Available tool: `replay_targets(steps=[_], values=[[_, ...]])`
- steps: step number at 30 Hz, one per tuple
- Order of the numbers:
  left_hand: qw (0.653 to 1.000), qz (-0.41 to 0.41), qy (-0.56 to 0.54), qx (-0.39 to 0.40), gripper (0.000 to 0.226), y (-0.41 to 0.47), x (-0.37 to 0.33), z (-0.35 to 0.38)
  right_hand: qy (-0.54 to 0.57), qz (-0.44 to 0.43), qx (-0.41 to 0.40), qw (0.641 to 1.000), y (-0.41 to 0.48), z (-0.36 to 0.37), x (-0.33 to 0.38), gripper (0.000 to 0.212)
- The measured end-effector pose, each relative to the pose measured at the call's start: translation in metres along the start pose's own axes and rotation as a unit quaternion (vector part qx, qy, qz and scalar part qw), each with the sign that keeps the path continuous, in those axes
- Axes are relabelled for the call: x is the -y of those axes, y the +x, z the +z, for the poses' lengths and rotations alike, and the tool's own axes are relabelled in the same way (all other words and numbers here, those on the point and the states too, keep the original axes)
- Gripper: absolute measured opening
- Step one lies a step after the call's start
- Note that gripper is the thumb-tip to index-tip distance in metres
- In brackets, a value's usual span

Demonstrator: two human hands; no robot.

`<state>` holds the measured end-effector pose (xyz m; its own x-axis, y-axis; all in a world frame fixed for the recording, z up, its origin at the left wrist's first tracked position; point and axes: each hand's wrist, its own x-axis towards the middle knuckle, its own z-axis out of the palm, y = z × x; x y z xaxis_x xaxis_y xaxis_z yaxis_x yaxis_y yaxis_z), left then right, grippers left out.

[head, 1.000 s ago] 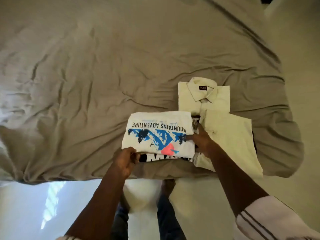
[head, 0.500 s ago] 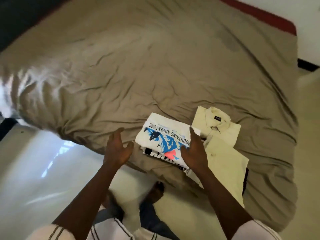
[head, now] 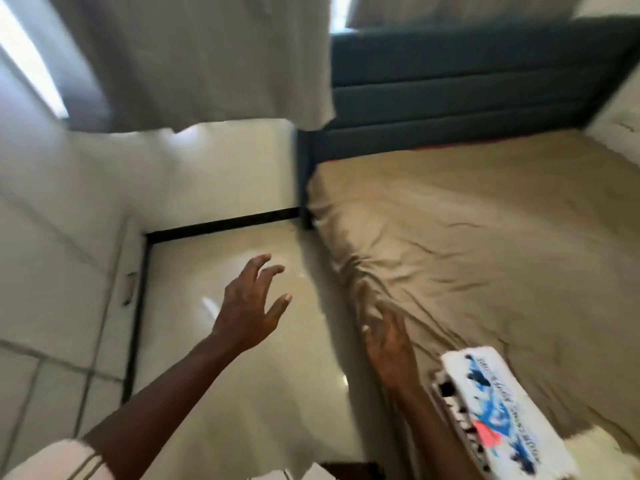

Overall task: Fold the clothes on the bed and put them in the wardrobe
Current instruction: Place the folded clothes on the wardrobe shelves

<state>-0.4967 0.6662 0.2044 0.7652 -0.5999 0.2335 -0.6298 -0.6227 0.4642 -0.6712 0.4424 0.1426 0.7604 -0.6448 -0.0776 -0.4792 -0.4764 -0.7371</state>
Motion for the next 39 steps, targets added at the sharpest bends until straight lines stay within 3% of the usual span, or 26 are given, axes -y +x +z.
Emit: replay_targets(steps=[7,10,13,15,19,23,26,29,31,34,39], values=[[0.969,-0.157,0.172,-0.081,0.046,-0.162,0.122,-0.128,0.011,-0.143,0.189,0.971,-0.083,0.120,0.147,0.039],[0.942,-0.202,0.254,-0.081,0.046,-0.226,0.159,-0.179,0.010,-0.162,0.299,0.940,-0.121,0.171,0.193,0.031],[0.894,-0.272,0.348,-0.070,0.045,-0.289,0.200,-0.231,-0.018,-0.171,0.413,0.895,-0.163,0.229,0.243,0.025],[0.863,-0.288,0.414,-0.018,0.045,-0.324,0.225,-0.251,-0.026,-0.164,0.476,0.863,-0.187,0.263,0.264,0.024],[0.778,-0.288,0.538,0.152,0.052,-0.398,0.261,-0.284,0.009,-0.056,0.599,0.799,-0.244,0.332,0.294,0.027],[0.726,-0.272,0.566,0.282,0.075,-0.442,0.285,-0.289,0.048,0.088,0.661,0.744,-0.300,0.404,0.306,0.037],[0.726,-0.246,0.581,0.275,0.066,-0.454,0.310,-0.273,0.067,0.205,0.676,0.705,-0.325,0.464,0.312,0.031],[0.747,-0.224,0.584,0.227,0.052,-0.460,0.321,-0.262,0.079,0.263,0.660,0.700,-0.342,0.517,0.318,0.035],[0.746,-0.221,0.586,0.227,0.052,-0.463,0.324,-0.261,0.117,0.311,0.636,0.697,-0.348,0.550,0.319,0.037],[0.728,-0.227,0.593,0.259,0.059,-0.463,0.319,-0.265,0.171,0.374,0.626,0.663,-0.356,0.580,0.320,0.045],[0.733,-0.223,0.598,0.238,0.062,-0.465,0.325,-0.263,0.135,0.391,0.648,0.640,-0.346,0.601,0.320,0.037]])
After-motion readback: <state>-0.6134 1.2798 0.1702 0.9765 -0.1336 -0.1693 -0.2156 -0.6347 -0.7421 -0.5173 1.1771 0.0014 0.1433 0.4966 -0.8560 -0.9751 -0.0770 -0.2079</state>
